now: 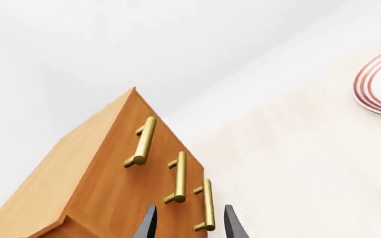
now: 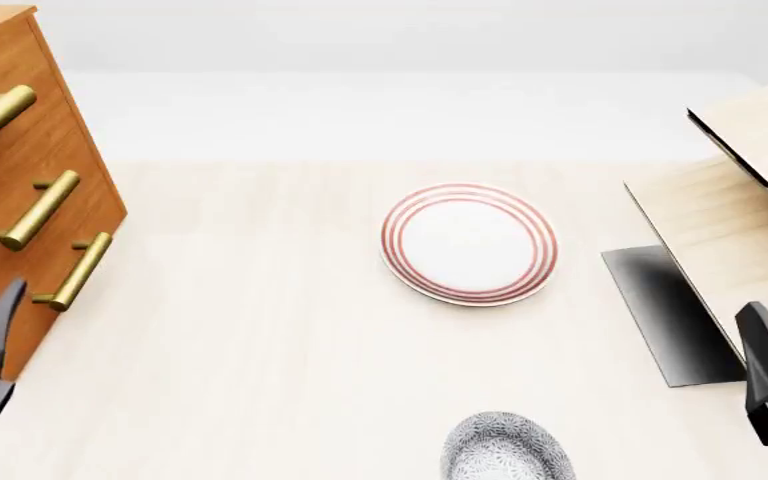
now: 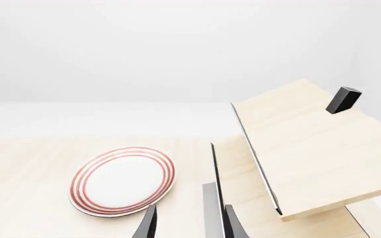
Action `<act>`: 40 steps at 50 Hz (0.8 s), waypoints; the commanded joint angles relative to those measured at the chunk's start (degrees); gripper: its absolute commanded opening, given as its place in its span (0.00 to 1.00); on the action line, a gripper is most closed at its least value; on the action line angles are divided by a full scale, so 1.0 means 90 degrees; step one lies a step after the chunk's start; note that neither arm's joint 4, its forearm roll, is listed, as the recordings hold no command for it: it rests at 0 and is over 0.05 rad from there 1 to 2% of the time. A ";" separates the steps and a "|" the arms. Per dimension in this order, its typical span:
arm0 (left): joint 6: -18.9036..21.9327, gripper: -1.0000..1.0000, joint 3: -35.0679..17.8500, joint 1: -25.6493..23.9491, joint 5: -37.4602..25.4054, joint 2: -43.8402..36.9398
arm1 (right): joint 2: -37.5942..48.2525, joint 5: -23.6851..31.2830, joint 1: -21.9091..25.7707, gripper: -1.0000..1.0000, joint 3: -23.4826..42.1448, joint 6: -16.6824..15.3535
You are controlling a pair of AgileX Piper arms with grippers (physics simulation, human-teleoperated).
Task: Open the top drawer of the cabinet and put the bowl in it.
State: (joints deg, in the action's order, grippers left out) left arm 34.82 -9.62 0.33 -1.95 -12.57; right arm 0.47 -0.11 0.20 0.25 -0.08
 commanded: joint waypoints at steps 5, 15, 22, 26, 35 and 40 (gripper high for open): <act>0.1656 1.00 -0.0269 -0.0197 0.0210 -0.0019 | 0.0010 -0.0002 -0.0004 1.00 -0.0001 0.0005; 0.2402 1.00 -0.0325 -0.0259 0.0698 -0.0385 | 0.0007 -0.0002 -0.0004 1.00 -0.0001 0.0002; 0.2834 1.00 -0.0431 -0.0311 0.1208 -0.0823 | 0.0008 -0.0002 -0.0003 1.00 -0.0001 0.0002; 0.2947 1.00 -0.0565 -0.0401 0.1446 -0.1211 | 0.0004 -0.0002 -0.0002 1.00 0.0000 0.0002; 0.3874 1.00 -0.0246 -0.0479 0.2968 -0.2561 | 0.0007 -0.0002 -0.0005 1.00 -0.0001 0.0002; 0.4082 1.00 -0.0277 -0.0471 0.3269 -0.2929 | 0.0005 -0.0002 -0.0003 1.00 0.0000 0.0002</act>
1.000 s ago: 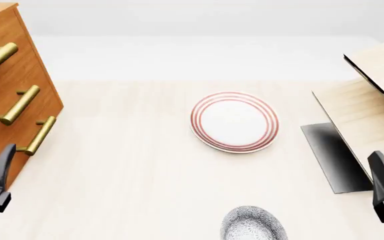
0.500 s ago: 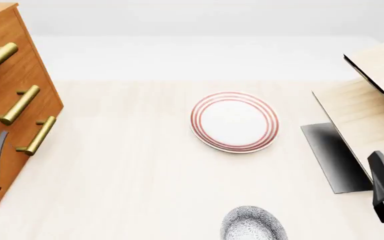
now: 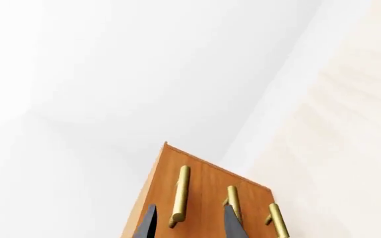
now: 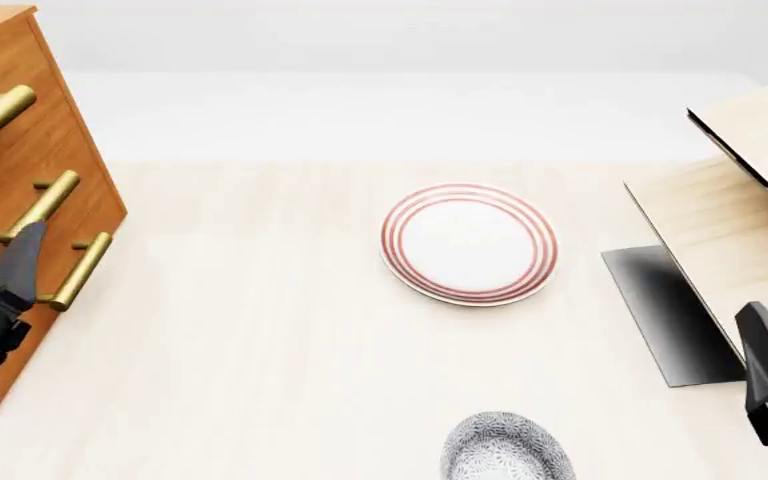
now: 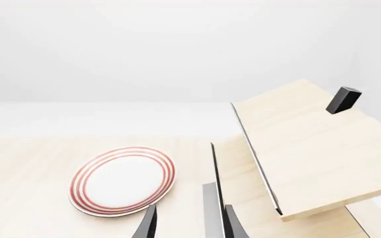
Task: Open the top drawer of the cabinet and put the bowl in it.
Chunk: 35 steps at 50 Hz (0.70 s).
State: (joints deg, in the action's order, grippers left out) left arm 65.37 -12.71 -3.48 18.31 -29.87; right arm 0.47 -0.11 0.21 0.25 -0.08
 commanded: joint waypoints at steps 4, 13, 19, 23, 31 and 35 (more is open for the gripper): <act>0.0883 1.00 0.0087 -0.0014 0.1225 -0.1190 | 0.0008 -0.0002 -0.0004 1.00 -0.0001 0.0003; 0.1158 1.00 -0.0219 0.0097 0.1304 -0.1524 | 0.0008 -0.0002 -0.0005 1.00 -0.0001 0.0004; 0.1265 1.00 -0.0363 0.0169 0.1603 -0.1997 | 0.0002 -0.0002 -0.0003 1.00 0.0000 0.0001; 0.1393 1.00 -0.0397 0.0232 0.1882 -0.2375 | 0.0008 -0.0002 -0.0003 1.00 -0.0001 0.0002; 0.1584 1.00 -0.0403 0.0563 0.2157 -0.2701 | 0.0004 -0.0002 -0.0004 1.00 0.0000 0.0002; 0.1638 1.00 -0.0450 0.0665 0.2152 -0.2700 | 0.0008 -0.0002 -0.0005 1.00 -0.0001 0.0002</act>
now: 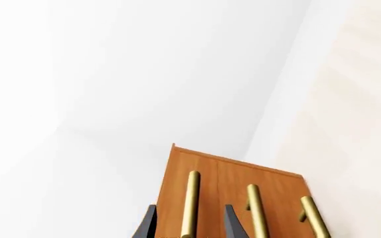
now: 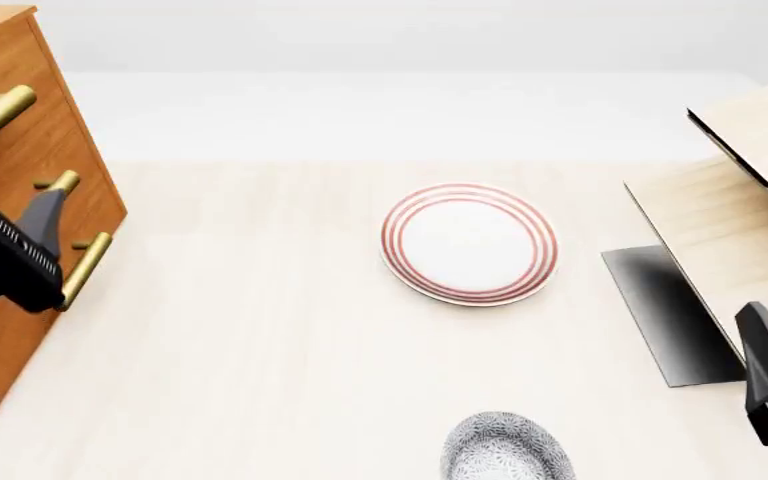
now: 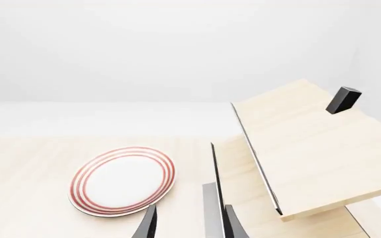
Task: Open the top drawer of the cabinet and put the bowl in it.
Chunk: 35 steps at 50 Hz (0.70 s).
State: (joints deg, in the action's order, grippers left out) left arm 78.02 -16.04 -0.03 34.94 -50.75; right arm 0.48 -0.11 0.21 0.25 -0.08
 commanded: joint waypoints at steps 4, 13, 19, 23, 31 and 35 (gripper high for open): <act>0.0293 1.00 -0.0123 0.0366 0.0357 -0.0476 | 0.0004 -0.0002 -0.0003 1.00 0.0000 0.0002; 0.0426 1.00 -0.0208 0.0542 0.0507 -0.0684 | 0.0004 -0.0002 -0.0002 1.00 0.0000 0.0002; 0.0505 1.00 -0.0265 0.0589 0.0638 -0.0869 | 0.0004 -0.0002 -0.0003 1.00 0.0000 0.0003; 0.0619 1.00 -0.0371 0.0650 0.0718 -0.1003 | 0.0006 -0.0002 -0.0006 1.00 -0.0001 0.0003; 0.0588 1.00 -0.0494 0.0699 0.0786 -0.1170 | 0.0009 -0.0002 -0.0003 1.00 -0.0001 0.0002; 0.0537 1.00 -0.0505 0.0743 0.0856 -0.1289 | 0.0005 -0.0002 -0.0004 1.00 -0.0001 0.0003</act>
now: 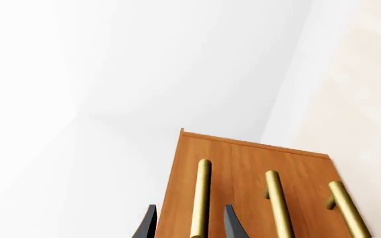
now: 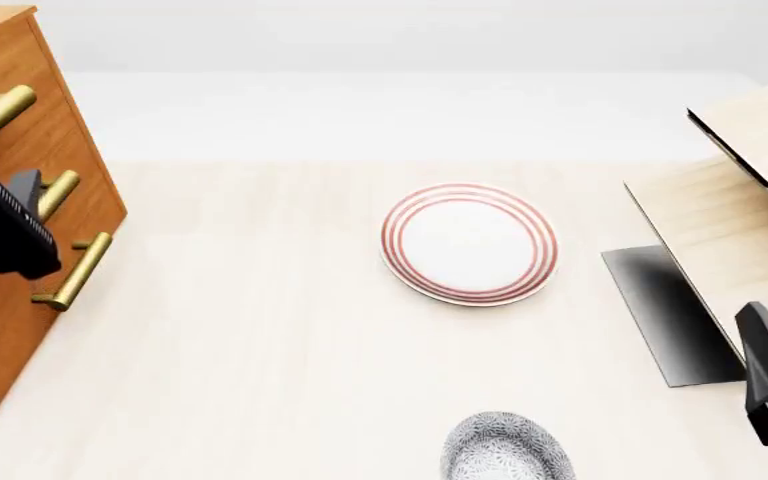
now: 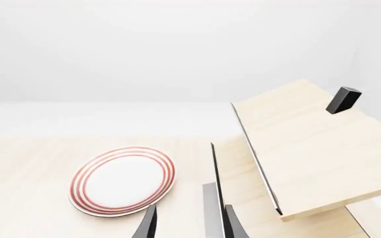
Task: Open the top drawer of the cabinet and put the bowl in it.
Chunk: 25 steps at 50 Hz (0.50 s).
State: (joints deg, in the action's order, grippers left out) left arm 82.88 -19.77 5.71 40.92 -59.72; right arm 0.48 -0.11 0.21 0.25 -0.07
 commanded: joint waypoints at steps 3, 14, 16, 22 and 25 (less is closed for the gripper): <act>0.0010 1.00 -0.0039 0.0137 0.0365 -0.0470 | 0.0004 -0.0002 -0.0004 1.00 0.0000 0.0002; -0.0120 1.00 -0.0002 0.0353 0.0567 -0.0726 | 0.0006 -0.0002 -0.0004 1.00 -0.0001 0.0001; -0.0152 1.00 0.0006 0.0403 0.0658 -0.0841 | 0.0001 -0.0002 -0.0002 1.00 0.0000 0.0001; -0.0042 1.00 0.0056 0.0508 0.1104 -0.1219 | 0.0006 -0.0002 -0.0005 1.00 -0.0001 0.0002; -0.0082 1.00 -0.0004 0.0539 0.1082 -0.1244 | 0.0006 -0.0002 -0.0004 1.00 -0.0001 0.0003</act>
State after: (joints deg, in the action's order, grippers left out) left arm 82.07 -19.90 9.16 47.26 -67.54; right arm 0.47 -0.11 0.21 0.25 -0.08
